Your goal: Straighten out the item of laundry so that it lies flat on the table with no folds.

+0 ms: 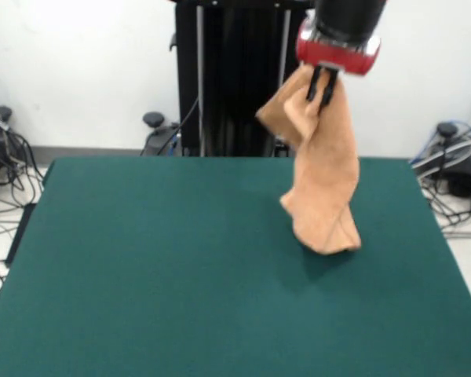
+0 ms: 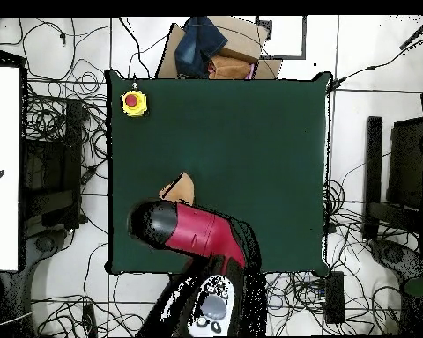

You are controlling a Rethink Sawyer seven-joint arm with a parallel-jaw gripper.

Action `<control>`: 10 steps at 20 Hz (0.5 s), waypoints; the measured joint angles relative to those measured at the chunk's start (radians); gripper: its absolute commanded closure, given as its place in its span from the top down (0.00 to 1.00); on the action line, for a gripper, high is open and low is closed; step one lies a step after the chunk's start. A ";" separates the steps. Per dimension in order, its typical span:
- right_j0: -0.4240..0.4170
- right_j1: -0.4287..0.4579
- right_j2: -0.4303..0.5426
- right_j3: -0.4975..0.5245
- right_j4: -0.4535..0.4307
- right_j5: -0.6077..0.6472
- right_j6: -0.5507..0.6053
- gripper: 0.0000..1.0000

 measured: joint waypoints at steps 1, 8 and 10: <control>0.001 -0.013 -0.002 -0.002 -0.001 0.036 0.000 0.00; -0.004 -0.061 -0.009 -0.010 -0.002 0.122 0.000 0.00; -0.008 -0.064 -0.009 -0.010 -0.002 0.113 0.000 0.00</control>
